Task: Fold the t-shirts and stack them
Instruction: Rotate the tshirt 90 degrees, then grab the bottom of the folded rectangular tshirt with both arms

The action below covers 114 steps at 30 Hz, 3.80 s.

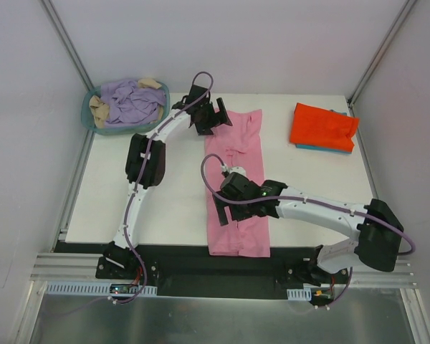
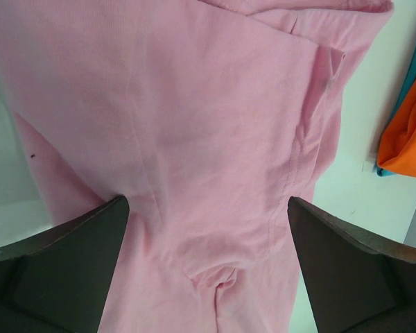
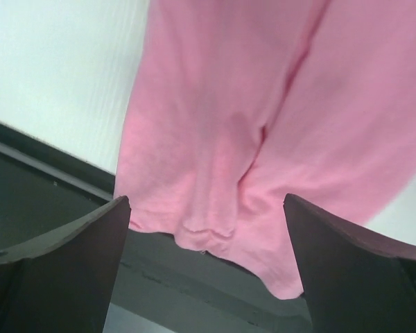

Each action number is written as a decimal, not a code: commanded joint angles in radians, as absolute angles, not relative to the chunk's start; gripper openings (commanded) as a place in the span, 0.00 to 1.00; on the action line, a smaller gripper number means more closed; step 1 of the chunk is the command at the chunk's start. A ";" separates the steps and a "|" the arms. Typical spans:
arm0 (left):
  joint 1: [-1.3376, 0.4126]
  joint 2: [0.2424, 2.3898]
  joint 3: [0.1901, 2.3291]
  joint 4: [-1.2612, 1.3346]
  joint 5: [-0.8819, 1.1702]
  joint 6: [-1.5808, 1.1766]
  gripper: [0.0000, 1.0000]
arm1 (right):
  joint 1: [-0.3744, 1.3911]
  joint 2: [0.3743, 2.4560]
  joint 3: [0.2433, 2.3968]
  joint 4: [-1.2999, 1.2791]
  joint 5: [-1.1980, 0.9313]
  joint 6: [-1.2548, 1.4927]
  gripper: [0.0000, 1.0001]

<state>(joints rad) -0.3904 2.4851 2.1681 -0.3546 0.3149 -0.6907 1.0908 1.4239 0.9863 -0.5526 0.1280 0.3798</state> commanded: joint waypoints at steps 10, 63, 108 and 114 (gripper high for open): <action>-0.374 1.996 1.904 -0.382 0.273 -0.494 0.99 | 0.910 1.517 1.161 -0.649 0.327 0.327 0.97; -0.704 1.167 0.474 -0.008 0.301 -0.965 0.78 | 0.630 1.043 0.712 -0.466 -0.093 0.367 0.97; -0.877 0.875 0.304 -0.109 0.282 -1.085 0.00 | 0.917 0.978 0.491 -0.377 -0.337 0.525 0.01; -0.893 0.678 0.351 -0.169 0.206 -1.028 0.00 | 0.916 0.858 0.622 -0.492 -0.239 0.416 0.01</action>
